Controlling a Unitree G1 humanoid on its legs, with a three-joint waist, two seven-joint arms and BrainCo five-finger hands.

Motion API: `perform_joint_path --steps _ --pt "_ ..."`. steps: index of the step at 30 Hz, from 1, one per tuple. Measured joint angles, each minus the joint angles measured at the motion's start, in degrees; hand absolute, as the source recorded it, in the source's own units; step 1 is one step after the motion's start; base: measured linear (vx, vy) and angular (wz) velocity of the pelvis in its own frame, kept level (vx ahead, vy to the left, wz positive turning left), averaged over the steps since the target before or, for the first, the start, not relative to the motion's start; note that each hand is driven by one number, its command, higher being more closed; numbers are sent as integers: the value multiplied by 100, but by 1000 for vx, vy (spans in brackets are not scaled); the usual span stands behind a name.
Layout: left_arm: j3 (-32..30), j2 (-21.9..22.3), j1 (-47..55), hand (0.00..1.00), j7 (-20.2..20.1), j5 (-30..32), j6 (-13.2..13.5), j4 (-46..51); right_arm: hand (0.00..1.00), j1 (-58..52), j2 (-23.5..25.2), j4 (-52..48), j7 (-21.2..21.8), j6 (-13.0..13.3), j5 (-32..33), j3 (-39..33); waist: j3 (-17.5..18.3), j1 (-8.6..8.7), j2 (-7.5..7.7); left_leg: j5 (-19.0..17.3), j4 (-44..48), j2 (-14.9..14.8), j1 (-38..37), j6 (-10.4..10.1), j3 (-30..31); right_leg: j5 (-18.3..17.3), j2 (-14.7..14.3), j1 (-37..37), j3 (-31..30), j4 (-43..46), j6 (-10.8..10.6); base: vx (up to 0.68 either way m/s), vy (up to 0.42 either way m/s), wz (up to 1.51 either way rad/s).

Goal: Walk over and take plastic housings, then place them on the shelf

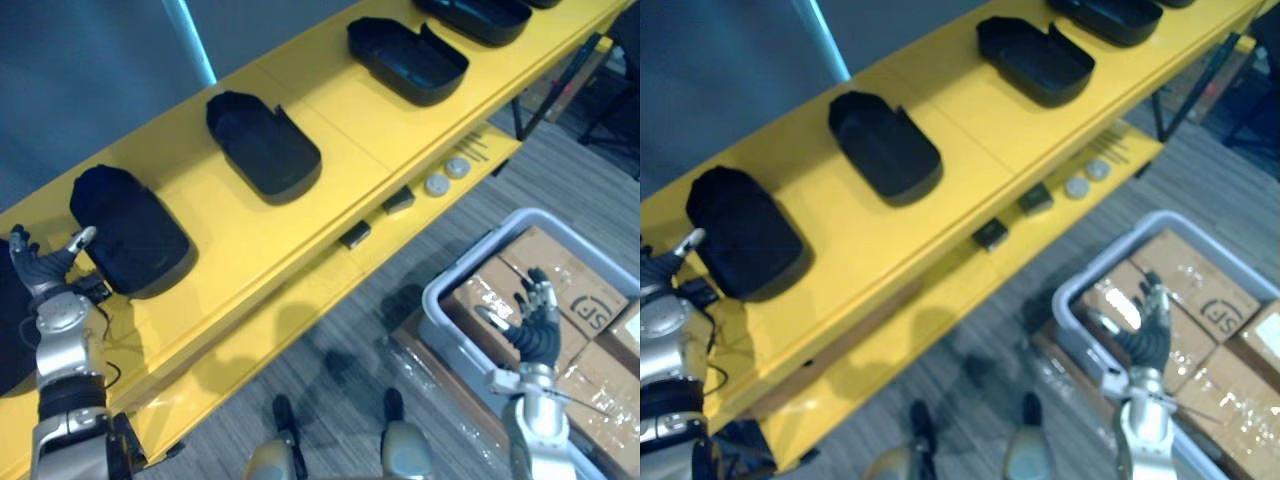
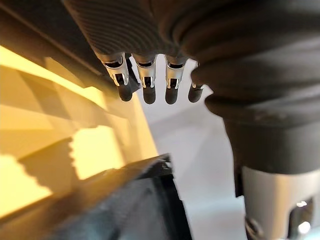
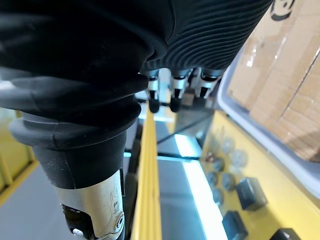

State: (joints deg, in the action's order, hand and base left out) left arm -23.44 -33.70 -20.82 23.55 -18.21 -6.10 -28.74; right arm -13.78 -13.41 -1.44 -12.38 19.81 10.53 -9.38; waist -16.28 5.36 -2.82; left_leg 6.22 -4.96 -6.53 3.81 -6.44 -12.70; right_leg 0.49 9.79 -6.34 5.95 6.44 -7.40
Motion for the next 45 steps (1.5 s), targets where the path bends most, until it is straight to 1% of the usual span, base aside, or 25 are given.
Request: perform_joint_path --steps 3,5,6,12,16,19,23,26,28,30,31,33,38,41,45 --pt "-1 -3 -63 0 4 -4 -67 -206 0 -3 -19 0 0 0 87 0 -1 8 -1 -1 0 5 -3 0 -28 0 10 0 -6 0 0 0 0 0" --pt "-2 -18 -75 0 12 -125 -125 -227 0 -2 -23 0 0 0 100 1 -1 8 -1 -2 0 4 -7 0 -32 -1 9 0 -10 1 0 0 0 0" --pt "-2 -40 -94 0 30 -163 -189 -263 0 -2 -28 0 0 0 101 1 -1 8 -2 -2 1 2 -11 0 -35 -1 6 0 -13 2 0 0 0 0" --pt "-18 -184 -194 0 54 -201 -323 -563 0 -1 -113 0 -1 10 114 11 -2 26 -4 -4 0 3 -27 0 -55 -11 5 0 -34 10 -7 0 0 0" --pt "-47 -185 -235 0 56 -217 -433 -751 0 3 -165 1 -2 10 142 68 -5 24 -4 -19 0 4 -75 -6 -53 -99 12 -2 -44 120 -22 0 0 0" --pt "-70 -199 -314 0 107 -244 -431 -830 0 17 -187 2 0 10 222 116 -9 15 -8 -21 0 1 -57 -8 -55 -140 13 -65 -51 206 -2 0 0 0" --pt "-120 -208 -409 0 231 -436 -430 -898 0 33 -197 3 2 10 223 116 -16 17 -7 -11 1 2 -58 4 -56 -147 13 -66 -52 210 -5 0 0 0" --pt "-152 -222 -452 0 271 -442 -420 -900 0 65 -206 3 2 15 223 115 -104 17 -6 -18 1 0 -72 -5 -56 -170 14 -69 -56 247 -7 0 0 0" --pt "-306 -246 -474 0 298 -451 -418 -919 0 75 -218 4 8 15 224 116 -152 15 5 -29 0 0 -63 -19 -81 -194 13 -129 -93 302 -8 -8 4 -5" --pt "-305 -338 -474 0 314 -457 -412 -1013 0 92 -241 8 13 15 224 117 -158 14 14 -33 1 1 -57 -23 -123 -199 13 -169 -125 325 -9 15 2 -9" --pt "-307 -429 -485 0 318 -586 -412 -1100 0 113 -245 29 15 15 224 114 -162 26 21 -19 2 0 -65 -4 -139 -199 12 -171 -134 327 -9 23 1 -7" --pt "-308 -437 -500 0 334 -623 -409 -1107 0 114 -253 40 18 15 225 114 -162 24 21 -19 3 3 -64 -4 -139 -199 15 -171 -134 329 -8 0 0 0" --pt "-340 -448 -577 0 544 -674 -385 -1201 0 127 -253 85 24 15 225 122 -174 22 41 -18 5 4 -70 -4 -136 -225 18 -172 -133 354 -14 0 0 0" --pt "-343 -467 -597 0 557 -682 -384 -1263 0 127 -253 113 24 15 226 122 -175 23 43 -19 5 4 -74 -5 -132 -246 19 -177 -132 379 -23 0 0 0" --pt "-481 -537 -611 0 559 -848 -382 -1326 0 137 -253 151 31 15 229 122 -187 38 62 -19 5 3 -78 -5 -132 -266 20 -185 -133 404 -25 0 0 0"
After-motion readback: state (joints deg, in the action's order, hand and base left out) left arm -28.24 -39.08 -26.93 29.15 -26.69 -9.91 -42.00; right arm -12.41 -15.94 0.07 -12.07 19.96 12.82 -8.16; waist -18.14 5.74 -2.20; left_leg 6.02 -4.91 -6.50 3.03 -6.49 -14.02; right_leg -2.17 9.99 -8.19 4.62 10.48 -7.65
